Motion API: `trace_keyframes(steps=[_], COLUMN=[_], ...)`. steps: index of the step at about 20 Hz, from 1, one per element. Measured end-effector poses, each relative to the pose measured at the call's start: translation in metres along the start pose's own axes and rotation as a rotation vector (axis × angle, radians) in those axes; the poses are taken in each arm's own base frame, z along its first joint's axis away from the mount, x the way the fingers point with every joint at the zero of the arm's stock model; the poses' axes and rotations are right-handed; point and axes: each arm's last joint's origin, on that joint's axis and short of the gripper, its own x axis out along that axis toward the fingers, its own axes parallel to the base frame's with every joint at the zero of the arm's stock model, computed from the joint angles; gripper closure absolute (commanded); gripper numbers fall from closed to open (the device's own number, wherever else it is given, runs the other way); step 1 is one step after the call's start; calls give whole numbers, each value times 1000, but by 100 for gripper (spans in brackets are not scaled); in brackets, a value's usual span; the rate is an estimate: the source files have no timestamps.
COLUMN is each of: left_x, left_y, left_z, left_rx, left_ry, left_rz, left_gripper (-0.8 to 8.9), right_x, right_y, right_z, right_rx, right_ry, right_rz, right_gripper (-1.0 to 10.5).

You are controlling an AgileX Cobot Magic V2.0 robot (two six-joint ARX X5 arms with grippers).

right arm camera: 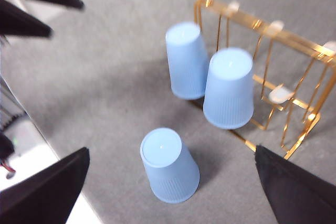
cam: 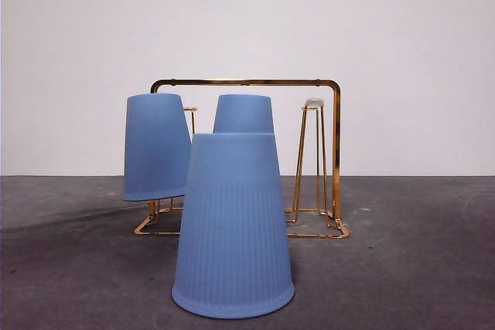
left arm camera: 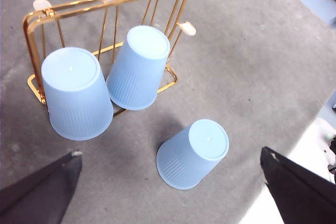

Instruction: The left arm pick up the left cup on cup holder and place it on desk, then the right arm insert the right cup into the first cup, and then the left arm insert the mid cup into the first cup

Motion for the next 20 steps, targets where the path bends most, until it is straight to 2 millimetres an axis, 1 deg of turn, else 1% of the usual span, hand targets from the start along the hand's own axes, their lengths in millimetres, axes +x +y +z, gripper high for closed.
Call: trace_keyframes(steps=[4,6,8,10,15,18,20], left_x=[7,16,28,48,111,135,146], left_y=[5,10,17,27,60,74,79], left_z=[1,4,12,17,18,18,16], left_rx=[-7,-6,7,5,-39,-63,-75], left_ry=[25,34,14,17,91,87,95], left_rz=[47,75,91,100,119,129,130], left_gripper=[220,220,220,220,220,220,223], right_x=[-20,-21,-19,-17,-16,-16,-16], right_y=[-1,-1,-1,-1,-1,-1,-1], right_z=[-3,-3,-3,-2,-2,-2,-2], right_rx=[2,2,2,3,3,3,3], right_ry=[-58,-62,-55,-46,-43,-43,-43], right_rz=[5,7,5,3,3,3,3], right_gripper=[443,443,443,443,443,443,443])
